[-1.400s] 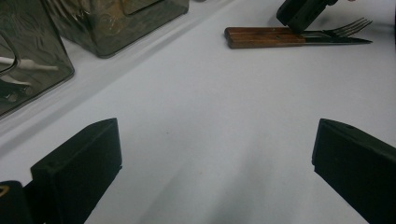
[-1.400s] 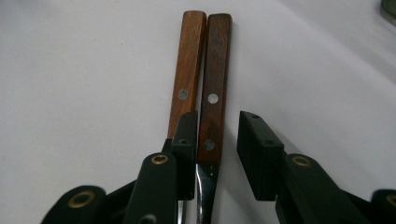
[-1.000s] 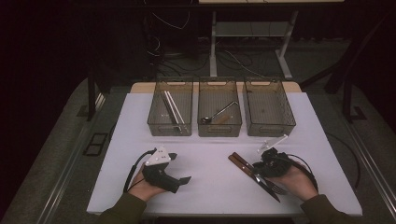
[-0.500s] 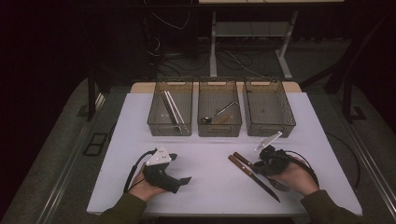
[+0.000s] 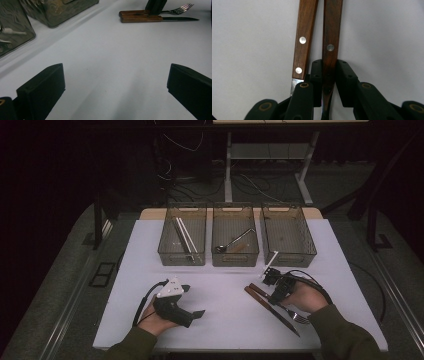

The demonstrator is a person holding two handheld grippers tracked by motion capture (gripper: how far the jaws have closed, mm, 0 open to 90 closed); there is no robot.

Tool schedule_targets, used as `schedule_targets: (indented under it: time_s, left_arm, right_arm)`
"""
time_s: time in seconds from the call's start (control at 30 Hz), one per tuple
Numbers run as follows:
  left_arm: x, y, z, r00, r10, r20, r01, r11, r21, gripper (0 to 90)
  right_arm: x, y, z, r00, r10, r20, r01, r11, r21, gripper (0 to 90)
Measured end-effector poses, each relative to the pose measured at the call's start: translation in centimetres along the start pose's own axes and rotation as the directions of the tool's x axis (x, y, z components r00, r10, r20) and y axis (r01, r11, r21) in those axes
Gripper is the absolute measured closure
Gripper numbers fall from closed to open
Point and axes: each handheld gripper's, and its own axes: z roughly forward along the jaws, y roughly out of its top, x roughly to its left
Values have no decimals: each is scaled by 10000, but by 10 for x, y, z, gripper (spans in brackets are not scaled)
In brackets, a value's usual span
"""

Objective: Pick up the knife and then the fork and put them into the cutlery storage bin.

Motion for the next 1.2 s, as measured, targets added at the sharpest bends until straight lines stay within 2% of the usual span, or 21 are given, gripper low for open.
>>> schedule_targets:
  time_s: [0.03,0.07,0.1,0.13,0.17,0.27,0.4,0.47,0.63,0.73,0.83,0.93,1.03,1.1,1.17,1.2]
  left_arm:
    - [0,0,0,10000,11,-5,-11,10000,7,3]
    - [0,0,0,10000,23,0,-23,10000,4,3]
    - [0,0,-1,10000,56,1,-56,10000,14,3]
    - [0,0,-1,10000,58,-3,-58,10000,11,3]
    - [0,0,-1,10000,55,2,-55,10000,3,3]
    - [0,0,0,10000,39,17,-39,10000,6,3]
    - [0,0,0,10000,34,5,-34,10000,-8,3]
    - [0,0,-1,10000,29,1,-29,10000,-10,3]
    - [0,0,-1,10000,-16,9,16,10000,-76,3]
    - [0,0,-1,10000,-14,6,14,10000,-86,3]
    - [0,0,-1,10000,-12,10,12,9999,-100,3]
    - [0,0,-1,10000,1,14,0,10000,-87,3]
    - [0,0,-2,10000,4,13,-4,10000,-94,3]
    - [0,1,-2,10000,21,20,-21,10000,-86,3]
    - [1,1,-2,10000,30,27,-30,10000,-91,3]
    - [1,1,-2,10000,32,28,-32,10000,-90,3]
  right_arm:
    - [0,2,0,9999,-102,-2,102,9999,126,767]
    - [1,4,0,10000,-46,80,44,9996,267,770]
    - [2,5,0,10000,56,-33,-55,9995,322,772]
    - [2,4,0,9998,-142,146,138,9996,255,773]
    - [2,3,0,9999,-104,43,104,9998,154,774]
    - [-1,-4,-1,9999,-141,9,142,9994,-319,775]
    - [-5,-12,-3,9996,100,-263,-126,9949,-1000,775]
    - [-7,-16,-4,9987,255,-450,-316,9894,-1417,775]
    - [-14,-23,-12,9976,265,-642,-401,9744,-2212,776]
    - [-18,-28,-16,9964,381,-752,-570,9617,-2680,778]
    - [-22,-32,-20,9935,434,-1052,-740,9487,-3074,778]
    - [-28,-38,-26,9887,571,-1388,-1038,9282,-3573,778]
    - [-34,-44,-31,9826,693,-1724,-1342,9062,-4009,777]
    - [-40,-49,-35,9761,790,-2025,-1621,8853,-4359,777]
    - [-43,-53,-38,9721,837,-2191,-1783,8706,-4585,777]
    - [-46,-56,-41,9697,928,-2261,-1932,8578,-4764,776]
